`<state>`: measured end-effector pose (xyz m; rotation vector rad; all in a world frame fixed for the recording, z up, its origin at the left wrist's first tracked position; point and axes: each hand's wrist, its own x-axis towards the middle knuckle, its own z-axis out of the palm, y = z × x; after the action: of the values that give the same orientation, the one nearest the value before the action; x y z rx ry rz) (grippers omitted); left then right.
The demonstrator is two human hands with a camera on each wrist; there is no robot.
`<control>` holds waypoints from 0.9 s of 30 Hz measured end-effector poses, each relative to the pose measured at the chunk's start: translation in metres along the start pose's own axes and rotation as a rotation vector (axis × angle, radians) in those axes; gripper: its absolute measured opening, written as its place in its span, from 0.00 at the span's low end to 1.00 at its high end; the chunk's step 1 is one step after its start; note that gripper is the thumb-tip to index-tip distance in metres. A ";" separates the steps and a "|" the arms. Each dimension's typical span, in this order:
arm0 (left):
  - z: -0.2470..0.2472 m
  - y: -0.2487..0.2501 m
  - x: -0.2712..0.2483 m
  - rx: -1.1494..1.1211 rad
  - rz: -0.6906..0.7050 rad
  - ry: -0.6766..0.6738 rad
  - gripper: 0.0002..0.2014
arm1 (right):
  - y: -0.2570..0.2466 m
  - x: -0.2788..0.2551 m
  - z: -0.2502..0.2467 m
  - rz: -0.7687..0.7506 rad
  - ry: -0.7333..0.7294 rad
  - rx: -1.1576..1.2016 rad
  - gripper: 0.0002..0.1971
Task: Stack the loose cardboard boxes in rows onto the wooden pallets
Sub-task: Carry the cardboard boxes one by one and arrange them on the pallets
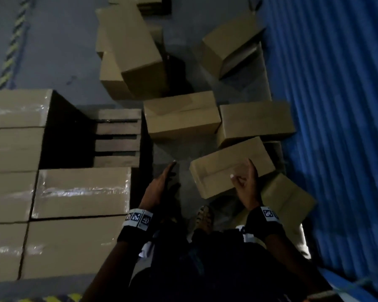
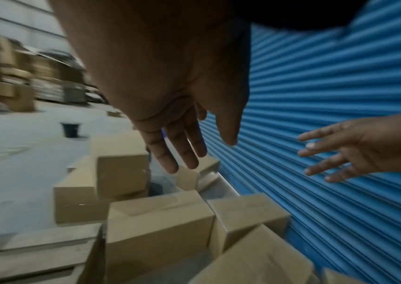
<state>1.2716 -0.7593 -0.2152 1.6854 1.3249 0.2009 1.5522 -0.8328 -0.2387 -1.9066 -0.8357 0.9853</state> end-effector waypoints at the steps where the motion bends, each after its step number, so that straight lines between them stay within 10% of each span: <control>1: 0.004 0.006 0.008 0.015 0.011 -0.025 0.39 | 0.007 0.003 -0.007 0.026 0.037 0.022 0.37; 15: 0.119 0.006 0.204 0.422 0.271 -0.525 0.37 | 0.125 0.072 -0.030 0.454 0.344 0.148 0.38; 23: 0.217 -0.070 0.304 0.491 0.332 -0.481 0.39 | 0.285 0.109 0.026 0.686 0.269 0.400 0.40; 27: 0.279 -0.115 0.346 0.565 0.362 -0.415 0.40 | 0.364 0.132 0.058 0.556 0.392 0.378 0.52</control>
<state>1.5077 -0.6363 -0.5894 2.2839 0.7930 -0.3353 1.6314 -0.8672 -0.6200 -1.9313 0.1178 0.9504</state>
